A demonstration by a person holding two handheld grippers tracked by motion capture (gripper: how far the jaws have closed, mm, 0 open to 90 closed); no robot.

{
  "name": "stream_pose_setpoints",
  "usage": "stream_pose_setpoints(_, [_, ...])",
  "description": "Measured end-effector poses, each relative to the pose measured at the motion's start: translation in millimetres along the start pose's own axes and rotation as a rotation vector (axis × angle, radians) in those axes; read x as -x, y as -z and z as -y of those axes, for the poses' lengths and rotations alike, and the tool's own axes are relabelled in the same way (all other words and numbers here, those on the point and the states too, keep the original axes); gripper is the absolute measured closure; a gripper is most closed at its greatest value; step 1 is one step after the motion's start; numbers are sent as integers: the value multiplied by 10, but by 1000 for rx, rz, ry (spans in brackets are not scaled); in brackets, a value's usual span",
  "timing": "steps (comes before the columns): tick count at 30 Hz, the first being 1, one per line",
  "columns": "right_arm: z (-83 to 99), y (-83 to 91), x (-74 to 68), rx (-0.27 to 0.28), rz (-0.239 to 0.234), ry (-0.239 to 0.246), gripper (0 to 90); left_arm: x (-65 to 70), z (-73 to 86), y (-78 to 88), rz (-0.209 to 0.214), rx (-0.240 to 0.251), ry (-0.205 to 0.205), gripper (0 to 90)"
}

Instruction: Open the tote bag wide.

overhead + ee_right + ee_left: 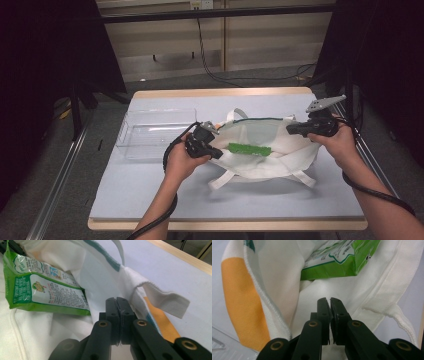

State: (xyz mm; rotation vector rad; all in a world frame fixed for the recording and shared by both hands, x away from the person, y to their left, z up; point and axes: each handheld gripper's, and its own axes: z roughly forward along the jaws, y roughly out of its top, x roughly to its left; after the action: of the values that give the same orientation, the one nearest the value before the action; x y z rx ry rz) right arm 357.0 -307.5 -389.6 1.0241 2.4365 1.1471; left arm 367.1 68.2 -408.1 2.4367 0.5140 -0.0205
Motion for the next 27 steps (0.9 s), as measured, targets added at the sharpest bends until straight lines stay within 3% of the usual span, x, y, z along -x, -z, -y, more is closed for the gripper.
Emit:
stream_pose_setpoints(13, [46, -54, 54, 2, 14, -19, 884, -28, 43, -53, -11, 0, 0, 874])
stream_pose_setpoints(14, [51, -58, 62, 2, 8, -17, 883, -22, 46, -64, -11, 10, 17, 874])
stream_pose_setpoints(20, [72, -76, 76, 1, 11, -24, 884, -37, 74, -93, -6, -7, -3, 877])
stream_pose_setpoints(27, [96, -82, 80, 2, 18, -16, 885, -47, 106, -130, -17, -11, 5, 879])
